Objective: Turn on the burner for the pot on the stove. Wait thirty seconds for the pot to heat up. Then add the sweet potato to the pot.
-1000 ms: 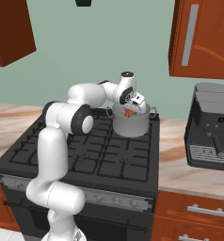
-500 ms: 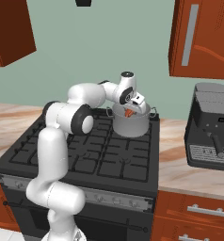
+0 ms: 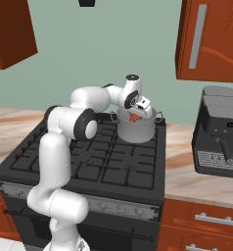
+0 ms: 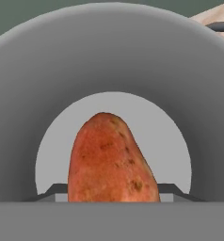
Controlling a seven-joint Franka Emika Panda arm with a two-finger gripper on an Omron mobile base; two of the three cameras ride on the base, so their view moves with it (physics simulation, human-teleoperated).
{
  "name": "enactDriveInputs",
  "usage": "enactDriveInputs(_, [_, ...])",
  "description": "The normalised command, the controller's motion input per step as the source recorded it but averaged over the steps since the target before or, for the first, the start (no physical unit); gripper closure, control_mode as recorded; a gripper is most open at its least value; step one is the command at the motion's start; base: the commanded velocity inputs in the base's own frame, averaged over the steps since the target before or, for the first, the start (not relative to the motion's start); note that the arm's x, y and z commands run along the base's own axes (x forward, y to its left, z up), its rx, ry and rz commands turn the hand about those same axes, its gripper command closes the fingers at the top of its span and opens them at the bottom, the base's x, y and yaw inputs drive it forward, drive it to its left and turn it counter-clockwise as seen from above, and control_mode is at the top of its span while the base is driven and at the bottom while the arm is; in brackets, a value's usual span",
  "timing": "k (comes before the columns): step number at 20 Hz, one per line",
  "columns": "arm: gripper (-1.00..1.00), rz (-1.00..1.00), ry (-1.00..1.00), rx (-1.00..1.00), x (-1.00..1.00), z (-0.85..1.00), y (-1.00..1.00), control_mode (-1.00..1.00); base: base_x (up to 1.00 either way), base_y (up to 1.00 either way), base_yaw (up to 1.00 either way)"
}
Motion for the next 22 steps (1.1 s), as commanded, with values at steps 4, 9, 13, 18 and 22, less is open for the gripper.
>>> enactDriveInputs(4, [1.00,0.00,0.00,0.00,0.00,0.00,0.00,-1.00,0.00,0.00,0.00])
enactDriveInputs(9, [1.00,0.00,0.00,0.00,0.00,0.00,0.00,-1.00,0.00,0.00,0.00])
enactDriveInputs(13, [1.00,0.00,0.00,0.00,0.00,0.00,0.00,-1.00,0.00,0.00,0.00])
enactDriveInputs(18, [1.00,0.00,0.00,0.00,0.00,0.00,0.00,-1.00,0.00,0.00,0.00])
enactDriveInputs(22, [1.00,0.00,0.00,0.00,0.00,0.00,0.00,-1.00,0.00,0.00,0.00])
